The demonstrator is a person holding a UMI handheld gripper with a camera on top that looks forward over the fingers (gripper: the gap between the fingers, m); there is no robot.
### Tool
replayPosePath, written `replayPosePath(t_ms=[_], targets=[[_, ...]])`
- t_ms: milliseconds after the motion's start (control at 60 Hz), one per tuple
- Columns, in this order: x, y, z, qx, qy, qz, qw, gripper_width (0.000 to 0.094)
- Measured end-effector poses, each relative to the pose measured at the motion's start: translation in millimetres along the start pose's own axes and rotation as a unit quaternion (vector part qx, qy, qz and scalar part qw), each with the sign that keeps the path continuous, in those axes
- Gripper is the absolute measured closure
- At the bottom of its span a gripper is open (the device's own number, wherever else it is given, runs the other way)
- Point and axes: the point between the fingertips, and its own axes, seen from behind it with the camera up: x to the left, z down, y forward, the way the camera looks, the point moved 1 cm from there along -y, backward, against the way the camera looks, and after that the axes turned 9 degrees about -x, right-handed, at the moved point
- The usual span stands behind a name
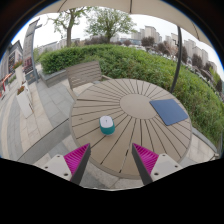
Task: Arrange mouse
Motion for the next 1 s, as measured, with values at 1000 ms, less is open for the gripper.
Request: replayPosePath(t_ms=[1000], targets=[[-8, 203, -7, -0.017, 0.034, 0.086, 0.996, 0.0081]])
